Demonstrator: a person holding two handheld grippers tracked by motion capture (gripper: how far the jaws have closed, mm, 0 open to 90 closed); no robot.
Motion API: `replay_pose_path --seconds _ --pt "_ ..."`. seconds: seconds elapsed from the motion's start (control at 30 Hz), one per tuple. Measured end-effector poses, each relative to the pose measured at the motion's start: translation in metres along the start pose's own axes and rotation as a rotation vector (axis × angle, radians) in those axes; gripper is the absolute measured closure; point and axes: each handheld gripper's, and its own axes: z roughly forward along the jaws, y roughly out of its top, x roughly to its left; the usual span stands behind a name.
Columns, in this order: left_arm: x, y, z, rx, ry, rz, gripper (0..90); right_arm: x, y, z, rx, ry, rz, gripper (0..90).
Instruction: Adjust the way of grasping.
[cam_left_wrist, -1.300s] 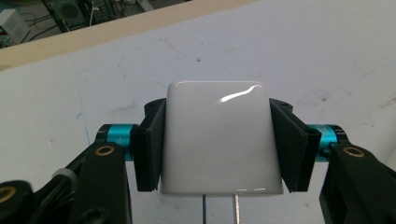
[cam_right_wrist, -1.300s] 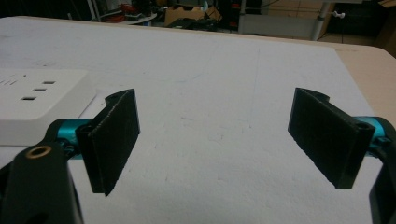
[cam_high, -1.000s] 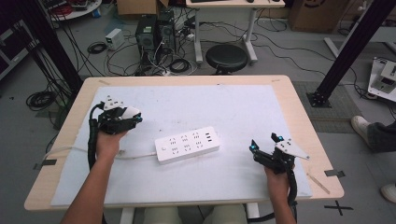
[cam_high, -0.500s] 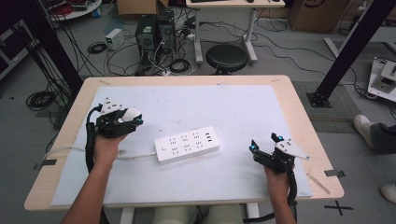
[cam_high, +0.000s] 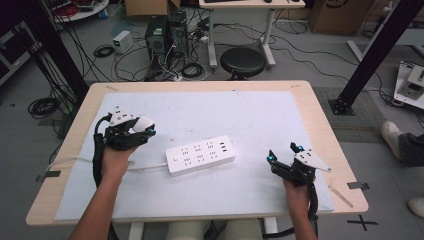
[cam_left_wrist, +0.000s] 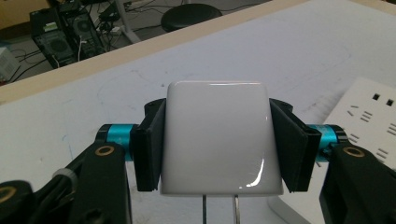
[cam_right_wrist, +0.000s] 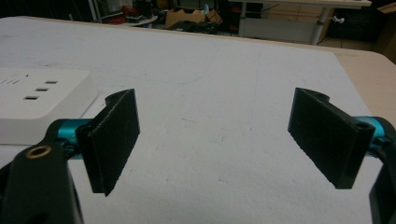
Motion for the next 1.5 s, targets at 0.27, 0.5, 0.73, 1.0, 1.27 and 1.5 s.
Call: replay_pose_path --seconds 0.27,0.5,0.73,1.0,1.27,1.5 --pt "-0.009 0.002 -0.007 -0.009 -0.033 0.030 42.5 0.000 0.000 0.000 -0.002 0.000 -0.006 17.0" --pt "-0.019 -0.001 -0.013 -0.025 -0.069 0.052 42.5 0.000 0.000 0.000 0.001 0.002 -0.003 17.0" --pt "-0.034 -0.001 -0.013 -0.023 -0.105 0.083 42.5 0.001 0.000 0.000 0.001 0.001 -0.005 17.0" --pt "-0.055 -0.003 -0.013 -0.008 -0.163 0.140 42.5 0.004 0.001 0.000 0.007 -0.004 -0.037 17.0" --pt "-0.070 -0.001 -0.012 -0.005 -0.212 0.196 42.5 0.003 0.001 0.001 0.013 0.002 -0.034 17.0" --pt "-0.078 -0.001 -0.012 -0.010 -0.257 0.243 42.5 0.003 0.002 0.002 0.023 0.019 -0.046 17.0"
